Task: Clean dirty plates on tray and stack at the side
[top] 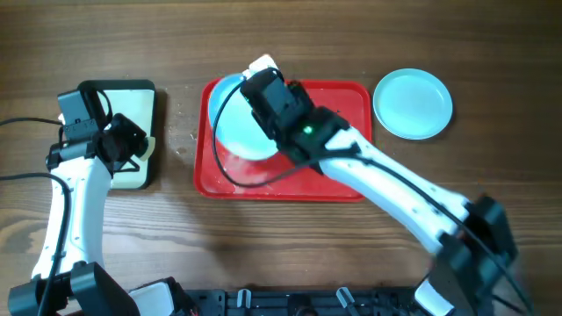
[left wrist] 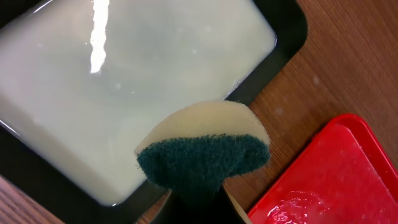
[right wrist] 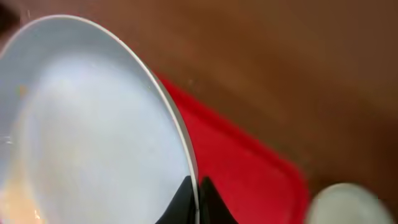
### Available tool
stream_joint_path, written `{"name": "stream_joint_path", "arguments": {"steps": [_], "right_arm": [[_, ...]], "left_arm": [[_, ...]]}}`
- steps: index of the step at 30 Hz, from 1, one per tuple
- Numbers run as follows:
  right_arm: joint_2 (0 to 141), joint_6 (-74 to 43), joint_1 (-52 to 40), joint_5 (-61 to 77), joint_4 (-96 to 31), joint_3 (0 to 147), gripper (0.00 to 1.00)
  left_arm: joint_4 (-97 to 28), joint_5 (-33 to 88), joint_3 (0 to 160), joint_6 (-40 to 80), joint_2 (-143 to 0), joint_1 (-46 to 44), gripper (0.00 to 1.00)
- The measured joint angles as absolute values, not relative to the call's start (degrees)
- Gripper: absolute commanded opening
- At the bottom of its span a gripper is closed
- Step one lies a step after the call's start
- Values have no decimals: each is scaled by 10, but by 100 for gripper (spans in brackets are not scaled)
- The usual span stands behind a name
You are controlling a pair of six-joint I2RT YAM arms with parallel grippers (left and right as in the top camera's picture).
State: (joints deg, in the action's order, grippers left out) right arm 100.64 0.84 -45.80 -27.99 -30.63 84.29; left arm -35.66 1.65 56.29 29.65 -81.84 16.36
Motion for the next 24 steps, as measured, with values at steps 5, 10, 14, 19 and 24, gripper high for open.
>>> {"name": "stream_joint_path", "arguments": {"steps": [5, 10, 14, 19, 24], "right_arm": [[974, 176, -464, -370, -299, 845, 4], [974, 375, -480, -471, -230, 845, 4], [974, 497, -540, -509, -180, 845, 4], [974, 366, -524, -423, -243, 847, 4], [1022, 102, -343, -88, -312, 847, 4]], "left_arm": [[-357, 17, 563, 296, -818, 164, 4], [-357, 17, 563, 296, -818, 164, 4], [-356, 17, 563, 296, -818, 164, 4], [-358, 18, 563, 296, -818, 164, 4], [-342, 108, 563, 246, -818, 155, 4]]}}
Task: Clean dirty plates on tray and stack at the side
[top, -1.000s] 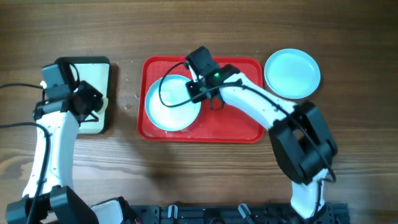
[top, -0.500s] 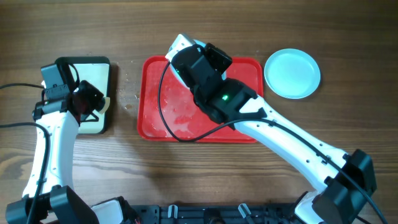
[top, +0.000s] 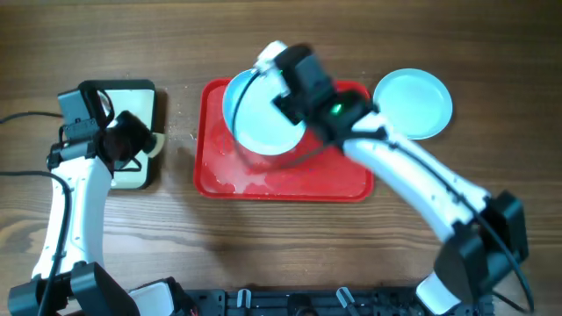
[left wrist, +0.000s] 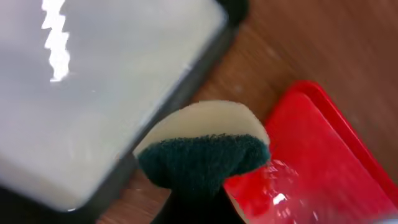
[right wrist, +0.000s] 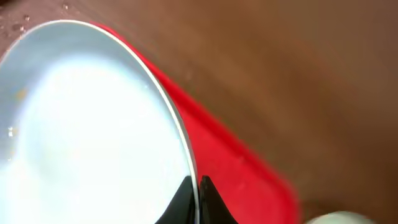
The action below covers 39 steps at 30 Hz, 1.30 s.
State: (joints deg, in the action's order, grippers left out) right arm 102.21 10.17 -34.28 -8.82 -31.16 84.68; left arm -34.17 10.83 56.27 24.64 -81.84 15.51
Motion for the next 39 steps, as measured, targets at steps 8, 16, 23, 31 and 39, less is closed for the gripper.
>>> {"name": "stream_joint_path", "arguments": {"steps": [8, 16, 23, 31, 39], "right_arm": [[1172, -31, -267, 130, -326, 847, 4], [1181, -105, -269, 120, -307, 846, 4], [1235, -159, -282, 146, -290, 848, 4], [1236, -180, -282, 161, -289, 848, 4], [1241, -185, -293, 180, -277, 848, 4]], "left_arm": [[-323, 186, 562, 182, -818, 30, 4], [-272, 190, 562, 178, -901, -47, 4], [-208, 190, 562, 178, -984, -82, 4], [-179, 109, 562, 176, -1036, -84, 4], [-163, -50, 562, 174, -1032, -100, 4]]}}
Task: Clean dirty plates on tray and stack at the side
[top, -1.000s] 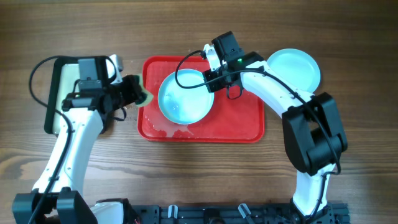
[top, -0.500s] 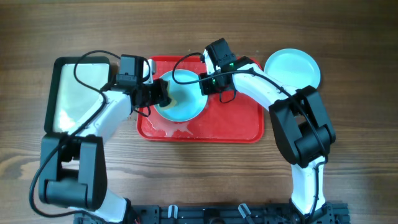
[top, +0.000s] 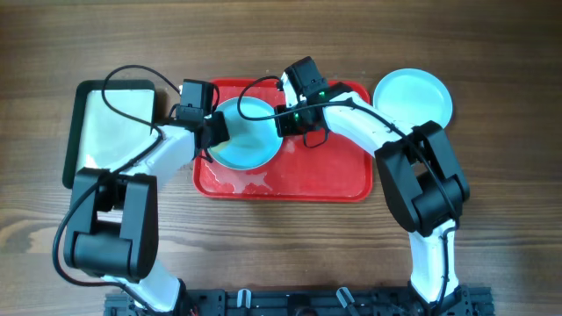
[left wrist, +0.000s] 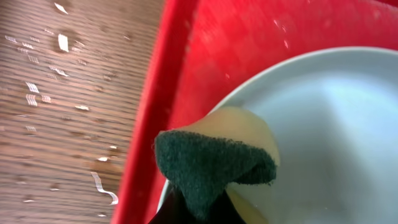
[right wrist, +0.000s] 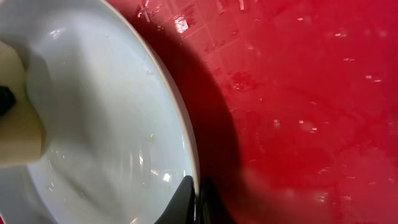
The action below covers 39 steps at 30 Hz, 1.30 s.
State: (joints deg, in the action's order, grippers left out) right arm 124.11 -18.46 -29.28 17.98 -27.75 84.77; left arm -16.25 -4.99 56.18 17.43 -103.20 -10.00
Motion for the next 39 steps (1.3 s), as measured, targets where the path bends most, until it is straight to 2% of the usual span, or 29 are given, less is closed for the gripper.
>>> {"name": "stream_joint_path", "arguments": {"steps": [3, 8, 15, 23, 28, 32, 34, 35, 39], "right_arm": [[1242, -186, -291, 182, -278, 848, 4], [1242, -186, -291, 180, -273, 848, 4], [1242, -186, -291, 180, -271, 848, 4], [1246, -187, -299, 186, -258, 848, 4], [1246, -188, -295, 186, -263, 848, 4], [1246, -188, -295, 186, -263, 848, 5], [1246, -188, -295, 186, -263, 848, 4], [1246, -188, -295, 186, -263, 848, 4], [1246, -188, -295, 186, -262, 848, 4]], "left_arm": [[-152, -73, 561, 188, -988, -92, 4], [-87, 76, 561, 201, -970, -86, 4], [-62, 110, 561, 203, -1058, -86, 4], [-80, -74, 562, 176, -1055, -105, 4], [-90, -283, 562, 171, -969, -88, 4], [-122, -309, 562, 170, -918, -88, 4], [-139, -255, 562, 170, -901, -88, 4], [-146, -139, 562, 170, -901, -87, 4], [-131, 50, 562, 170, -940, -94, 4]]}}
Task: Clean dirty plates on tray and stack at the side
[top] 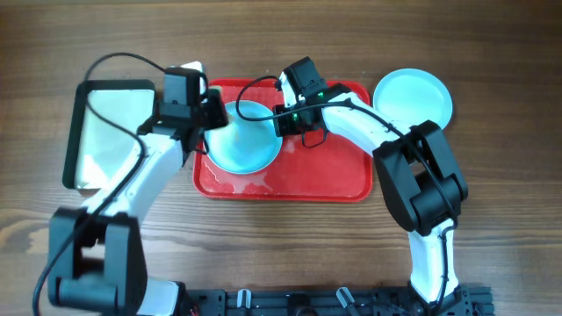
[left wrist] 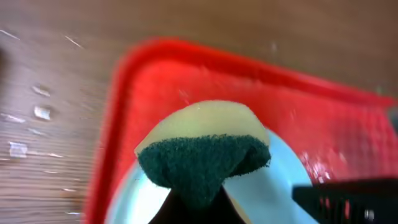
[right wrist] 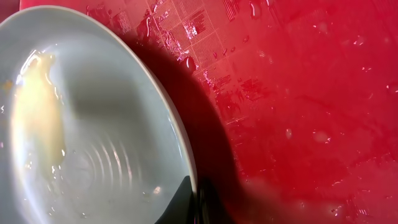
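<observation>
A light blue plate (top: 246,140) stands tilted over the left half of the red tray (top: 325,171). My right gripper (top: 279,121) is shut on its right rim; in the right wrist view the jaws (right wrist: 194,193) pinch that rim. A yellowish smear (right wrist: 37,118) lies on the plate (right wrist: 106,137). My left gripper (top: 213,112) is shut on a sponge (left wrist: 202,149), green scouring side toward the camera, yellow behind. The sponge hangs just over the plate's upper left edge (left wrist: 286,186); whether it touches the plate cannot be told.
A second light blue plate (top: 413,104) lies on the wooden table right of the tray. A black basin of pale soapy water (top: 105,132) stands left of the tray. Water drops wet the tray floor (right wrist: 298,93) and the wood beside it (left wrist: 37,112).
The sponge was pressed on the left part of the plate; now it is up at the plate's upper left edge, and a yellowish smear shows there. The right gripper still holds the rim.
First the left gripper held the sponge over the soapy basin while the right held the plate tilted over the tray. Then the sponge was at the basin's right edge. Later it lay on the plate. Now it is off the plate's middle.
</observation>
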### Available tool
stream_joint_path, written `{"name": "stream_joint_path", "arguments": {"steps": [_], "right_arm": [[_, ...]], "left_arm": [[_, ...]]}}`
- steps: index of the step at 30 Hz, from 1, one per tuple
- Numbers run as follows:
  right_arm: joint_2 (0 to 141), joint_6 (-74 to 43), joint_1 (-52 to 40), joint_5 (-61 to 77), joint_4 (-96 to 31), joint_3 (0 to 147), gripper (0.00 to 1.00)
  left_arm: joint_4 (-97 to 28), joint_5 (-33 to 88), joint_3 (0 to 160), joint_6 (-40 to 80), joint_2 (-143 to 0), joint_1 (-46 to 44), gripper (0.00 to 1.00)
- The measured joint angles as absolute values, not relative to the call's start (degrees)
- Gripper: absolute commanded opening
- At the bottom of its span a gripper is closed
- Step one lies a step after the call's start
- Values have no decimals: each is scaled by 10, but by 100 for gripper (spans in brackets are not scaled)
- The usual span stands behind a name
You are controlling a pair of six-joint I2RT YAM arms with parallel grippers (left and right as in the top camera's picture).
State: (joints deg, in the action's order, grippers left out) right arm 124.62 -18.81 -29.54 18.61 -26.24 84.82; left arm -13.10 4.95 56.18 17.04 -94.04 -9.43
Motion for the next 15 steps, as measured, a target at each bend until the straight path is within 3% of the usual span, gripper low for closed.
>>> {"name": "stream_joint_path", "arguments": {"steps": [5, 15], "right_arm": [[1246, -188, -295, 186, -262, 848, 4], [1246, -188, -296, 190, -261, 848, 4]], "left_arm": [[-117, 23, 562, 170, -1025, -96, 4], [-99, -357, 562, 171, -1031, -102, 4]]}}
